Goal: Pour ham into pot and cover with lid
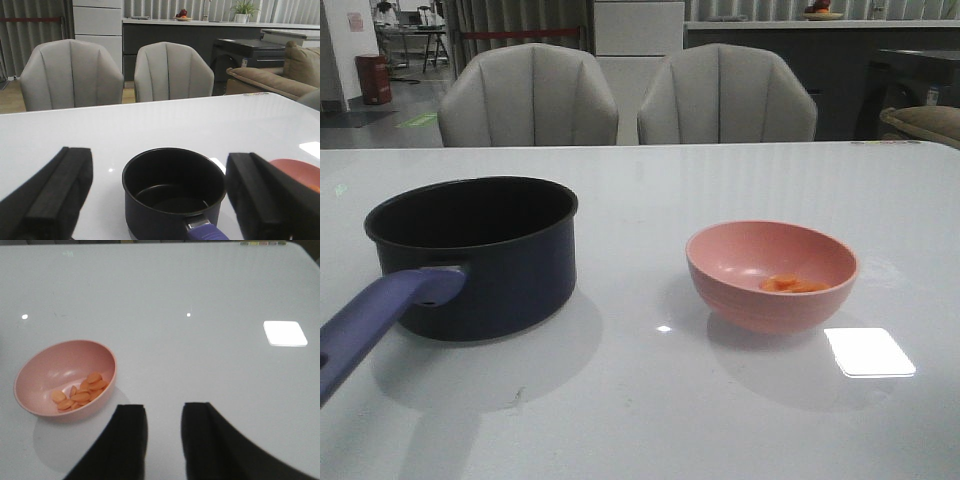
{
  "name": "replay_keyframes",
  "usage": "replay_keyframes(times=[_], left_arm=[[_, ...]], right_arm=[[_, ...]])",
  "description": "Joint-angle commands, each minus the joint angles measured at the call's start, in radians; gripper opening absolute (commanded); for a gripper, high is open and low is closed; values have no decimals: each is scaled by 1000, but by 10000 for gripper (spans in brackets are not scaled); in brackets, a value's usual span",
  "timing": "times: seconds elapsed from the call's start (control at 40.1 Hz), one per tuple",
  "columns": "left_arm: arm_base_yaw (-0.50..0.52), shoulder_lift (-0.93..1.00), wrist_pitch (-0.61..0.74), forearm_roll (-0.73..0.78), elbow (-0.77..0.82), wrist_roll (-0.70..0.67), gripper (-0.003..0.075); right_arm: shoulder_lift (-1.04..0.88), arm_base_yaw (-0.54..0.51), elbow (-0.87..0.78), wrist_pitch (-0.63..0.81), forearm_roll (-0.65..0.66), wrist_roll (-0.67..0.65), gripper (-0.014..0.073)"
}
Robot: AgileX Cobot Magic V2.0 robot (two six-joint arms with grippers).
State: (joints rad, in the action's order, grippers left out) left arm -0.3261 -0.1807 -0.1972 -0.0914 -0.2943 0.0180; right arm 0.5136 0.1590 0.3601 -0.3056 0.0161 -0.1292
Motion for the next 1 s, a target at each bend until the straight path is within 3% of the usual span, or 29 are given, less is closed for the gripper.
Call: replay_keyframes(times=[0.0,0.175,0.275,0.724,0.974], left_arm=[[-10,-8,82,-9,-28,0,585],[-10,-8,77,-9,-28,0,585],[-10,-8,77,-9,-28,0,585],[-10,-8,77,-9,-28,0,585],[-10,-8,77,-9,-28,0,585]], right_arm=[[98,20,74,79,-2,9,432],[319,40,161,191,-78,-1,445],[473,40,244,183,-105,-1,445],[1145,78,823,-313,-150,23,444],[1313,80,966,-401,-225,110,442]])
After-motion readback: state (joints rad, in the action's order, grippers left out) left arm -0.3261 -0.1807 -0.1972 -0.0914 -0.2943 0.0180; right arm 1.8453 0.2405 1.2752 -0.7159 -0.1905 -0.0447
